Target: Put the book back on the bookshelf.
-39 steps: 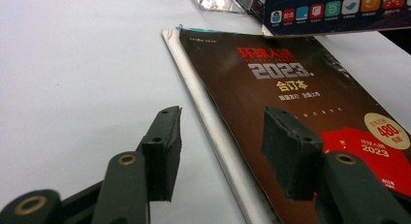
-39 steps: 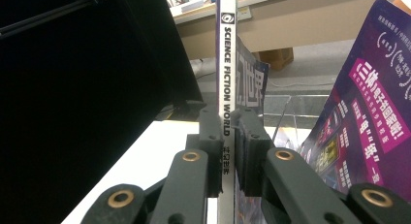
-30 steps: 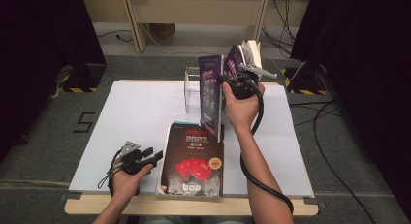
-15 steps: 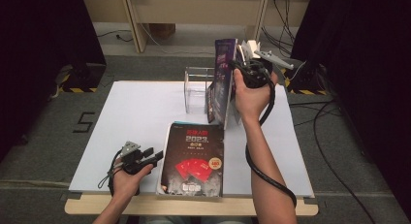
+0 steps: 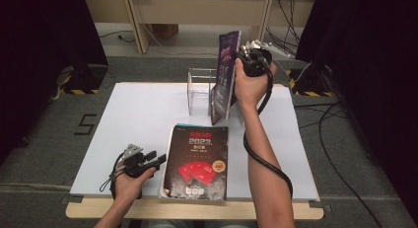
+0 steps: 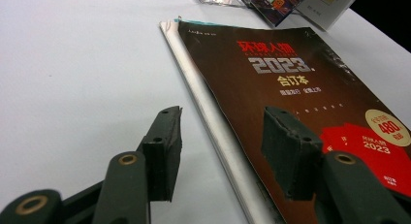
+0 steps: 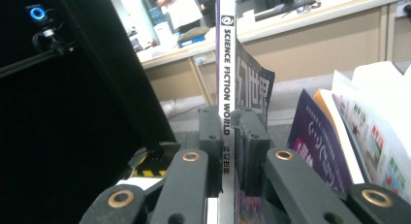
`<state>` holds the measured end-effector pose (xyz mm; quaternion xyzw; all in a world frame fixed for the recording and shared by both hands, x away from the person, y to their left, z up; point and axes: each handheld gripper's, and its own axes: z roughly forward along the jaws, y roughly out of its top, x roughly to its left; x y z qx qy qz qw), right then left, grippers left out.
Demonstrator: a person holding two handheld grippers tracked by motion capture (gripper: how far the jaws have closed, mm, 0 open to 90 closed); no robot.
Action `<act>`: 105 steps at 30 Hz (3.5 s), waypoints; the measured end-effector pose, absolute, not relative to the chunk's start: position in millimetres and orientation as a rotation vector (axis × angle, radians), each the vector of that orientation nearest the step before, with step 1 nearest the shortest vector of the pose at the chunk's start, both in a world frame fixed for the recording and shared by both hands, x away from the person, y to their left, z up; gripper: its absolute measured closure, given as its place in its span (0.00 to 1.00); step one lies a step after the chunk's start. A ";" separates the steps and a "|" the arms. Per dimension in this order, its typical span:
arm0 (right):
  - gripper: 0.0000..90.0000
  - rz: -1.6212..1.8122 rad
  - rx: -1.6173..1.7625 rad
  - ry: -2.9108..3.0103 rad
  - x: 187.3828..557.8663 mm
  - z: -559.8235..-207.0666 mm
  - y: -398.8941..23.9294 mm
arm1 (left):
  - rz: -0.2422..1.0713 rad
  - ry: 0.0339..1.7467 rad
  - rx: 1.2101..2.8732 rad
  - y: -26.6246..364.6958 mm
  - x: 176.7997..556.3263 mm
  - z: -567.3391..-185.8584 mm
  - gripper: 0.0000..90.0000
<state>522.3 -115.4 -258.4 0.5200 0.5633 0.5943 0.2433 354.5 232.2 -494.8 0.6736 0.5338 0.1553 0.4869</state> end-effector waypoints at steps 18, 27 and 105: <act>0.91 1.488 1.406 1.531 534.8 -317.2 -92.9 | 0.371 1.306 1.634 236.3 355.5 -496.5 0.55; 0.83 1.434 1.526 1.660 508.4 -304.0 -104.7 | 0.366 1.284 1.641 228.2 354.3 -494.8 0.55; 0.66 1.303 1.681 1.568 484.2 -331.4 -134.9 | 0.367 1.263 1.632 227.3 352.1 -491.0 0.56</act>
